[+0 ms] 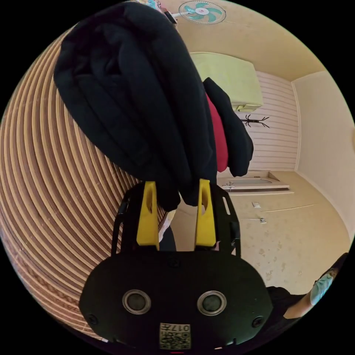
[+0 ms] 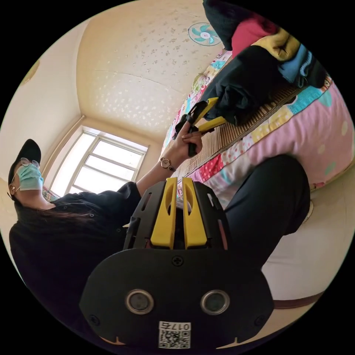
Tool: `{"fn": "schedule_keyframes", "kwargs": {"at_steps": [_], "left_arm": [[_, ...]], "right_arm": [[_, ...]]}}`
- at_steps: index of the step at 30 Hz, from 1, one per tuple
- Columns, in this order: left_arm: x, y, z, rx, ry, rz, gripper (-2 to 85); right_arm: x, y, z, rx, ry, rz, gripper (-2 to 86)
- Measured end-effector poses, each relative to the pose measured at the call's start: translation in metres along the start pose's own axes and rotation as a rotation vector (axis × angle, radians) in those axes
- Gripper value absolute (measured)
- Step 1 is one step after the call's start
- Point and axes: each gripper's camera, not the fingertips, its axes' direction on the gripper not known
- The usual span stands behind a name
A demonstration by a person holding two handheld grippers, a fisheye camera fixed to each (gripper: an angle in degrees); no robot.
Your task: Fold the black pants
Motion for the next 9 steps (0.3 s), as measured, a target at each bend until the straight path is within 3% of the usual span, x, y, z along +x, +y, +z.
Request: {"fn": "schedule_keyframes", "kwargs": {"at_steps": [5, 7, 9], "left_arm": [[-0.033, 0.075, -0.082, 0.122, 0.000, 0.041, 10.5], [-0.043, 0.119, -0.142, 0.207, -0.084, 0.063, 10.0], [-0.048, 0.187, -0.243, 0.408, -0.307, 0.035, 10.4]], "right_arm": [[-0.005, -0.007, 0.003, 0.013, 0.034, -0.028, 2.0], [-0.002, -0.018, 0.026, -0.036, 0.034, -0.030, 1.5], [0.000, -0.028, 0.050, -0.083, 0.010, -0.040, 1.3]]}}
